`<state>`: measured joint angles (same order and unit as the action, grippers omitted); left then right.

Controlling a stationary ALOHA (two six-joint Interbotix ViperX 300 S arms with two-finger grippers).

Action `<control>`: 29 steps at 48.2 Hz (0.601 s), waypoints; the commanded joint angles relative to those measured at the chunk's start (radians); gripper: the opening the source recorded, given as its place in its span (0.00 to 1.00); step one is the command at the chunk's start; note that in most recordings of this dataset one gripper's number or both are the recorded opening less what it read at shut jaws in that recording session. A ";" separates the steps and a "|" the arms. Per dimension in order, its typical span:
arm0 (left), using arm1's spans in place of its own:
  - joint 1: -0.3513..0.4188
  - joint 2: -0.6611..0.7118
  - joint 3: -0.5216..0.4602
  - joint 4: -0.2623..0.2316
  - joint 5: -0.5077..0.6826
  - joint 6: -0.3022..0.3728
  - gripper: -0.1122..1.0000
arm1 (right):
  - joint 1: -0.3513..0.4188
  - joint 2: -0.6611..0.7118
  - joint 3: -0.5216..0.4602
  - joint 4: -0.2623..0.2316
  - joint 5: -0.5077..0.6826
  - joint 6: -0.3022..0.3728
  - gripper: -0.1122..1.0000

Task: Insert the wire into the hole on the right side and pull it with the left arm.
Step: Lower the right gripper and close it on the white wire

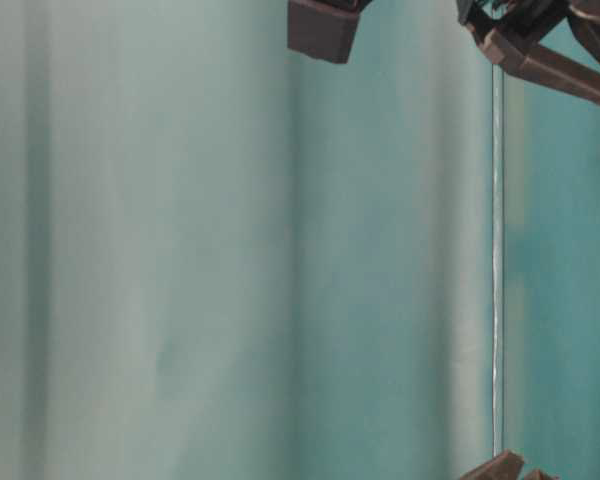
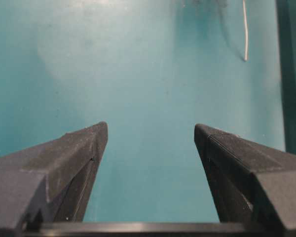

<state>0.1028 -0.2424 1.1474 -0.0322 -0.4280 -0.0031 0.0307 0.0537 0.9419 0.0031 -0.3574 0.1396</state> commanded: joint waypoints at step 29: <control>0.003 -0.008 -0.006 -0.002 -0.008 -0.003 0.93 | -0.008 0.029 -0.034 0.003 -0.025 0.002 0.81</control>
<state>0.1028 -0.2424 1.1490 -0.0322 -0.4280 -0.0046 0.0291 0.0936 0.9250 0.0031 -0.3682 0.1396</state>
